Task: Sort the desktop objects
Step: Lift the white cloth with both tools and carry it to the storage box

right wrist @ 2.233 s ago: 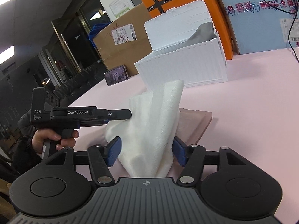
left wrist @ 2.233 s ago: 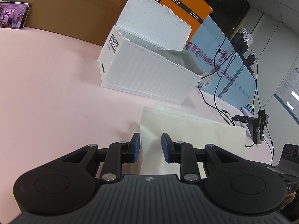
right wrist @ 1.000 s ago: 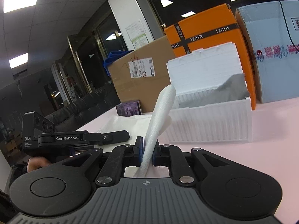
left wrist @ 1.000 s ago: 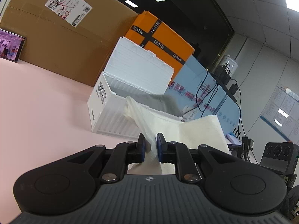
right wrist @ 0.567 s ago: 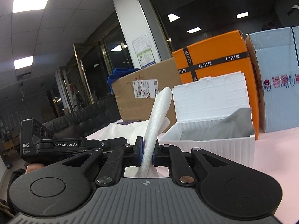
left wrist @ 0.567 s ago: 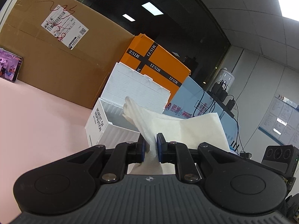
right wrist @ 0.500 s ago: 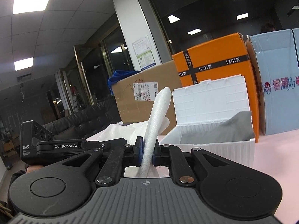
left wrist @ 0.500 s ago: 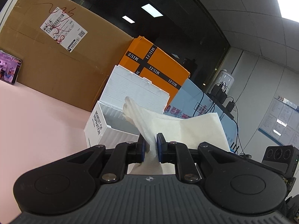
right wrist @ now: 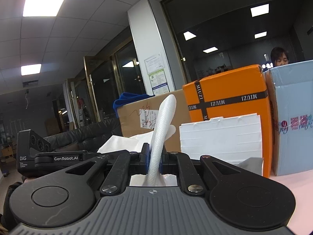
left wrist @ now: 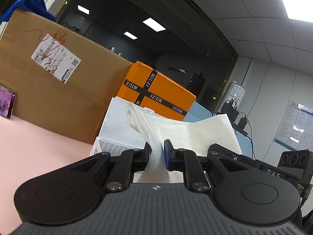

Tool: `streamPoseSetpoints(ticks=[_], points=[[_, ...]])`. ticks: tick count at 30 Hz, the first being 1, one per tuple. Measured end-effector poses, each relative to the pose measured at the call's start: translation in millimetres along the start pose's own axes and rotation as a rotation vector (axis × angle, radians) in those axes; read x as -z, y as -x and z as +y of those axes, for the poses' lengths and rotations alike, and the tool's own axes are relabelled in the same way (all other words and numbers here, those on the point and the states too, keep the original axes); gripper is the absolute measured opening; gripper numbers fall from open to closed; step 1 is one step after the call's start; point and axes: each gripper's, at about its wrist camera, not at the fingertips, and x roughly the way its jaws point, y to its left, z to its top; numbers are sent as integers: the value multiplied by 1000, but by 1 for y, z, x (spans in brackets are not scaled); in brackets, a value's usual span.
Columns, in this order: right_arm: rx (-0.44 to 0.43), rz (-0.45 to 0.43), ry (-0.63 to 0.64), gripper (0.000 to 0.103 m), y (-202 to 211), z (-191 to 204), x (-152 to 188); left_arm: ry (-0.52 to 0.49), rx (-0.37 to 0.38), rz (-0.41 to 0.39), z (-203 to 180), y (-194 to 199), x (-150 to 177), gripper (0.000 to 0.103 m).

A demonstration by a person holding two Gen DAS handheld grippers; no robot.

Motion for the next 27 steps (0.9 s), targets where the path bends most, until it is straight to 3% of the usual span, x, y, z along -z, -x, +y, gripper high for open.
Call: streamPoseSetpoints(ticks=[7,22,27], points=[[7,-46,5,9,-14,-20,-18,-82,21,-60,-10,-24,-19,11],[39,-154,50,9,-43,-44,-40,-139,30,-144,-12,-72,-45,11],[90,-126,75,9,-52,-57,-34,-199,7,-123,-10,-91,-38,11]])
